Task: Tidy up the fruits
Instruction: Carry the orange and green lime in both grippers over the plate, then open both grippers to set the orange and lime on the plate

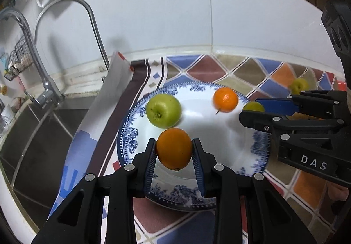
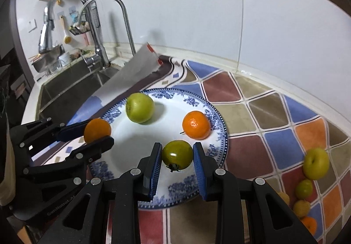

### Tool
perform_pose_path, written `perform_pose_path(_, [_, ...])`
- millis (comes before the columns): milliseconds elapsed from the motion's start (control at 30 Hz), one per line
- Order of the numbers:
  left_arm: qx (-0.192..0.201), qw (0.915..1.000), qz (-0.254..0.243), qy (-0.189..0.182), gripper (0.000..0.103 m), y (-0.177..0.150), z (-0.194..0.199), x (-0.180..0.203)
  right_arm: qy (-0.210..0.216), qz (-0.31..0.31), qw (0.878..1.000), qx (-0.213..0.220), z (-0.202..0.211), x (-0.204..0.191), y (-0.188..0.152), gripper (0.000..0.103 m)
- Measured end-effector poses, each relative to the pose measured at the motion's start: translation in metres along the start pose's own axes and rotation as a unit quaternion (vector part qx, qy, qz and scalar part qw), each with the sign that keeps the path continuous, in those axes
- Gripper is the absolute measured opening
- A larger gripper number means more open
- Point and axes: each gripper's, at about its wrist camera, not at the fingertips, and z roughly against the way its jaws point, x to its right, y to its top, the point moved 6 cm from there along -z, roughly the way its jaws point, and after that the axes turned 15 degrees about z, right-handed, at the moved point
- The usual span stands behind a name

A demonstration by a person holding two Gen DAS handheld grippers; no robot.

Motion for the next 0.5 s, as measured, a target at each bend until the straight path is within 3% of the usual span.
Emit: perform_pose_path(500, [-0.028,0.9995,0.005,0.014,0.034,-0.003,-0.025,-0.007,0.011,-0.006,1.0,-0.022,-0.027,0.003,-0.004,0.031])
